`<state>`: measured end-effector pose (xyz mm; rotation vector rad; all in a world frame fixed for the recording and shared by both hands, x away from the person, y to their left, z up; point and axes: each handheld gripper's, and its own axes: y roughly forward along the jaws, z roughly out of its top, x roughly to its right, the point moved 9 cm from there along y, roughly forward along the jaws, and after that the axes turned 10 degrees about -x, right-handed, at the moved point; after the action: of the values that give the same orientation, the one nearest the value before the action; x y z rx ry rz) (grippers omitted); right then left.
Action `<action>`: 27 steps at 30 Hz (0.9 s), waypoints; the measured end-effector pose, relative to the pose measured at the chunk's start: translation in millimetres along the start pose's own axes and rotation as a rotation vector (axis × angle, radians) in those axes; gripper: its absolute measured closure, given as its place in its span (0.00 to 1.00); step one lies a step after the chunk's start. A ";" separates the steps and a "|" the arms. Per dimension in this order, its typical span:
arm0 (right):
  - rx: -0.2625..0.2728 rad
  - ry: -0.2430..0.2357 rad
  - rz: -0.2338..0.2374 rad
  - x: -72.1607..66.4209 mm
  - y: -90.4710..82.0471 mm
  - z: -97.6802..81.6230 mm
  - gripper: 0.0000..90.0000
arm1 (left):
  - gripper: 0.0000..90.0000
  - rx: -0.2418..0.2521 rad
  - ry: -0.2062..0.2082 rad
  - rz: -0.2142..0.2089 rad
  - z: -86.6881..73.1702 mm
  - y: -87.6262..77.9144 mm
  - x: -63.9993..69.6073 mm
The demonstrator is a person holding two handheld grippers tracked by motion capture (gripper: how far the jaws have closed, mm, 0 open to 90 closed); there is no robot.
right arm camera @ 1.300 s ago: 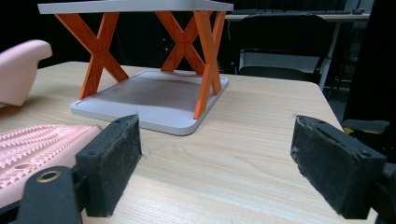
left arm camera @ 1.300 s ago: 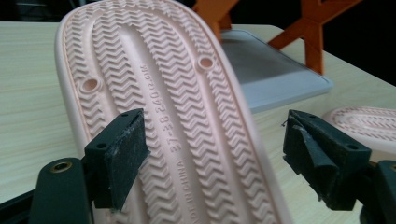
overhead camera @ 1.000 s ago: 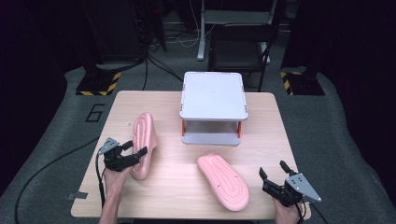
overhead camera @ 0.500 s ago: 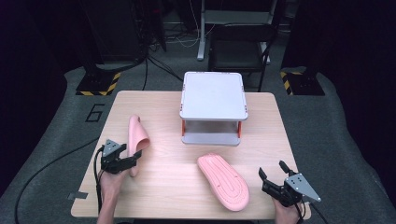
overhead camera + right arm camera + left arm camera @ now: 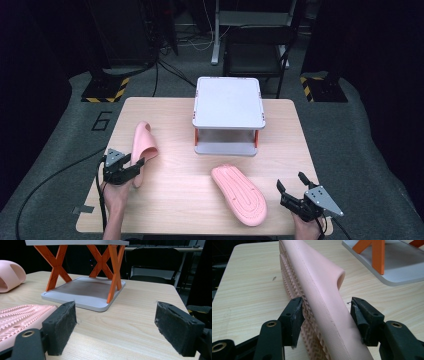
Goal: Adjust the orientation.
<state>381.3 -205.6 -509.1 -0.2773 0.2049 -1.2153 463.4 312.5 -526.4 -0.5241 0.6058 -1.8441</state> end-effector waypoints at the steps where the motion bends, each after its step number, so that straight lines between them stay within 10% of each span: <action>1: 0.000 -0.003 0.001 -0.4 0.1 0.0 0.19 | 0.48 -0.002 -0.008 -0.008 0.2 0.3 -1.0; 9: -0.002 -0.011 -0.002 -1.4 0.6 0.0 0.19 | 0.65 0.018 -0.077 -0.058 -0.8 -7.1 -3.5; 13: -0.001 -0.012 0.000 -1.6 1.0 0.3 0.19 | 0.66 0.014 -0.018 -0.118 -5.7 -14.1 18.1; 19: -0.004 -0.036 0.005 -5.3 0.9 0.8 0.19 | 0.66 0.046 -0.053 -0.237 -10.6 -19.5 54.3; 27: -0.001 -0.026 0.002 -2.8 -0.3 1.0 0.19 | 0.63 0.024 -0.072 -0.174 -19.8 -12.0 30.7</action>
<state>380.4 -202.9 -508.1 -0.2933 0.1831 -1.2086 432.5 290.2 -532.1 -0.6413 0.5021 -1.9840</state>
